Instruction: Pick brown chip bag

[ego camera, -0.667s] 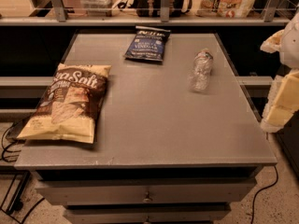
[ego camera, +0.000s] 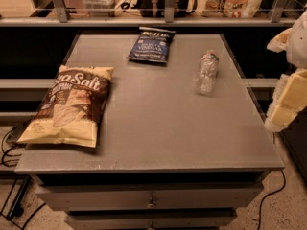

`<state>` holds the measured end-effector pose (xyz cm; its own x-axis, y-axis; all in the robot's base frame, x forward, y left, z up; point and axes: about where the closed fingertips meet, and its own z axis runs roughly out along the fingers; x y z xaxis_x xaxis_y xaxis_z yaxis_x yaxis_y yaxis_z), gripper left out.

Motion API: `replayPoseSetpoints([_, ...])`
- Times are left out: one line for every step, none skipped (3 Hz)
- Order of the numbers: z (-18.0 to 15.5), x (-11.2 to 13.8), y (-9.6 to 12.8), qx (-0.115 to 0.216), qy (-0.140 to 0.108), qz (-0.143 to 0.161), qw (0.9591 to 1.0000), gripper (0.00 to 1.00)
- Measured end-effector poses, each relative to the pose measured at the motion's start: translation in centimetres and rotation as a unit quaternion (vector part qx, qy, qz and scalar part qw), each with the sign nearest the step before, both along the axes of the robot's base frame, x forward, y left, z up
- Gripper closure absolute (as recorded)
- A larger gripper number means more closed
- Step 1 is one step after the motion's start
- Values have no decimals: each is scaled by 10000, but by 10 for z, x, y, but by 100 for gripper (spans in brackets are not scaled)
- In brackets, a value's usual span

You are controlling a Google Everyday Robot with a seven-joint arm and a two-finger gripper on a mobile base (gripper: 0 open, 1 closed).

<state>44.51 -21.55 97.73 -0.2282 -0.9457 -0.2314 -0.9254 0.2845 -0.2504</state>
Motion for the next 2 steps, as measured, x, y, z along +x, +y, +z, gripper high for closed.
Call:
replayPoseSetpoints([-8, 15, 26, 375, -1, 201, 9991, 0])
replayPoseSetpoints([-17, 27, 74, 869, -55, 676, 9939, 0])
